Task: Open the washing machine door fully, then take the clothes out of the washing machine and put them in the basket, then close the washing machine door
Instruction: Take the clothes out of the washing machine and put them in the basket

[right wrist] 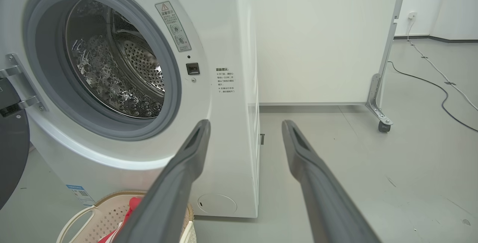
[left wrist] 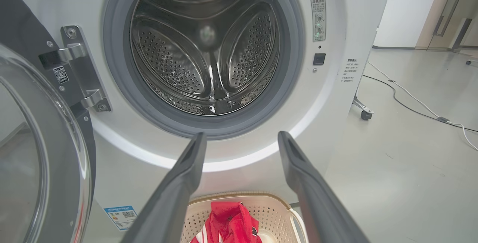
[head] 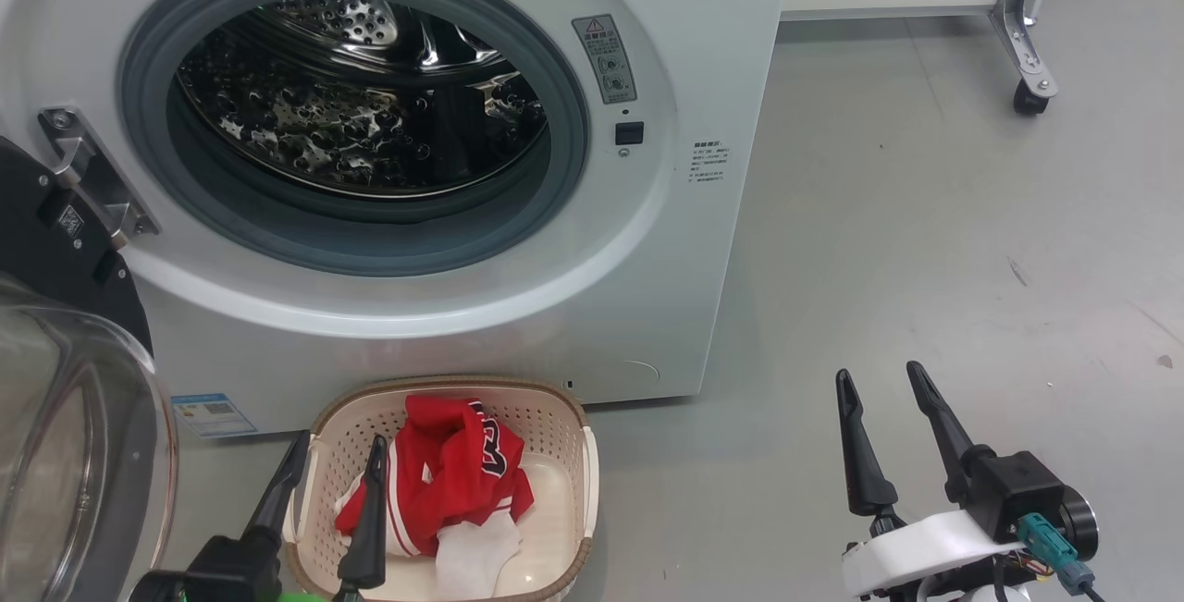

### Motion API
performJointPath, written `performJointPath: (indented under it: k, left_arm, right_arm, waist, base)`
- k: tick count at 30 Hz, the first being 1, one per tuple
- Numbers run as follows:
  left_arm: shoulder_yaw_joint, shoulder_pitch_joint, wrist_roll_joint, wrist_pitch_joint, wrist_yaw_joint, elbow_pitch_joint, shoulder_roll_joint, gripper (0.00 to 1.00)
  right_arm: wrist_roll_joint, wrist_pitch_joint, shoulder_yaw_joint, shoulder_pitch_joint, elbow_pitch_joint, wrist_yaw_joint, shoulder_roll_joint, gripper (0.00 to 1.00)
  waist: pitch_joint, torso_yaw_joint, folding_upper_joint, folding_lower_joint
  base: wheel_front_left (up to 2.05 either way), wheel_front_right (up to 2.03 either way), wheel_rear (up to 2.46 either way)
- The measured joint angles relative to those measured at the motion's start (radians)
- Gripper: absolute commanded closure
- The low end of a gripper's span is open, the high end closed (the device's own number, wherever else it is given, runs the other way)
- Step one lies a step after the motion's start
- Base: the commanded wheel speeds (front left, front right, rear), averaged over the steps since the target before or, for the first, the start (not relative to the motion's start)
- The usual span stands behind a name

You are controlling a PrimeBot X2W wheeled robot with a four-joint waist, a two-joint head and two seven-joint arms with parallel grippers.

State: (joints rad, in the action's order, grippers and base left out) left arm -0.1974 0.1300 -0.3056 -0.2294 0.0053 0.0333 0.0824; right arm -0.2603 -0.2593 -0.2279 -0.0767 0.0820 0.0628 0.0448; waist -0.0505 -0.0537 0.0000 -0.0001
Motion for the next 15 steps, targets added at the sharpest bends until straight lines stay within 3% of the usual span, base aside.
performJointPath:
  k: [15]
  left_arm:
    - [-0.001,0.033,0.010,0.025,0.016,-0.056,0.004,0.00]
  right_arm:
    - [0.000,0.000,0.001,-0.016,-0.003,0.000,0.000,0.00]
  waist:
    - [0.004,-0.009,0.0000,0.0000]
  base:
    - [0.00,0.00,0.00]
